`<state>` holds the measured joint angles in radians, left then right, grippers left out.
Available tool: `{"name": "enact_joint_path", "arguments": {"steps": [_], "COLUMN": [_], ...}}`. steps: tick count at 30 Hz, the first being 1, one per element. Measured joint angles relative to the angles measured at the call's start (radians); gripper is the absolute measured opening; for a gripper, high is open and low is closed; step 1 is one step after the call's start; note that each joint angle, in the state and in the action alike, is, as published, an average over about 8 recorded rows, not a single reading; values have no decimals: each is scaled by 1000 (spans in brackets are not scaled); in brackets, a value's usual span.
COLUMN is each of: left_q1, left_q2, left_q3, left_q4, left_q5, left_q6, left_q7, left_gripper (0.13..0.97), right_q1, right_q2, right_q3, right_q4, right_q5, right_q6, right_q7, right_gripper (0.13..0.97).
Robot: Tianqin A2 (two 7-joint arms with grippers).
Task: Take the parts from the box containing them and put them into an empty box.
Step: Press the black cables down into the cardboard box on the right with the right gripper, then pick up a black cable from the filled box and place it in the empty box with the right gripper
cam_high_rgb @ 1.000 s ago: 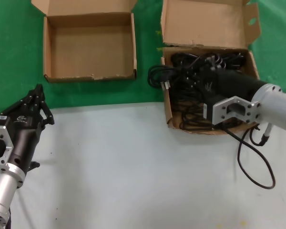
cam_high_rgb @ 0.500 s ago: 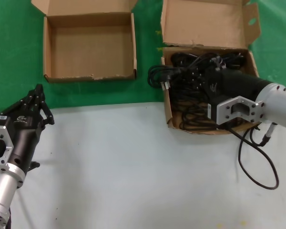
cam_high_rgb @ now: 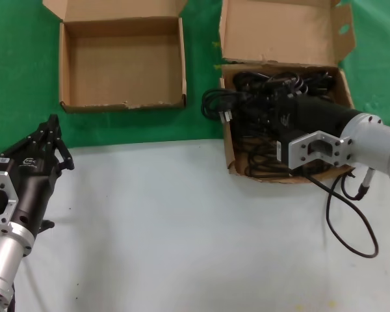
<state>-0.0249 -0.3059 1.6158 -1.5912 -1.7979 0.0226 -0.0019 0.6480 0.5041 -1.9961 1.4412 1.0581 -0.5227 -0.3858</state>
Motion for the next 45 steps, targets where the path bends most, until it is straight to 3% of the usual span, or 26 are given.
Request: {"name": "enact_joint_path", "arguments": {"steps": [4, 8, 17, 26, 35, 45], "left_q1": [0, 0, 0, 0, 0, 0], "left_q2": [0, 0, 0, 0, 0, 0], "left_q3": [0, 0, 0, 0, 0, 0], "left_q4": [0, 0, 0, 0, 0, 0], "left_q5": [0, 0, 0, 0, 0, 0], "left_q6": [0, 0, 0, 0, 0, 0], "left_q7": [0, 0, 0, 0, 0, 0], "left_gripper": [145, 145, 145, 145, 145, 145], "right_q1": [10, 18, 36, 47, 42, 5], "right_q2": [-14, -31, -64, -86, -95, -80], "right_q3": [-3, -7, -19, -27, -25, 40], "right_q4": [-15, -30, -74, -113, -124, -15], "right_q5": [-10, -24, -32, -33, -41, -111], "right_q6": [1, 2, 22, 46, 59, 20], "right_q7": [3, 9, -4, -21, -23, 59], "right_gripper": [314, 314, 456, 412, 303, 229]}}
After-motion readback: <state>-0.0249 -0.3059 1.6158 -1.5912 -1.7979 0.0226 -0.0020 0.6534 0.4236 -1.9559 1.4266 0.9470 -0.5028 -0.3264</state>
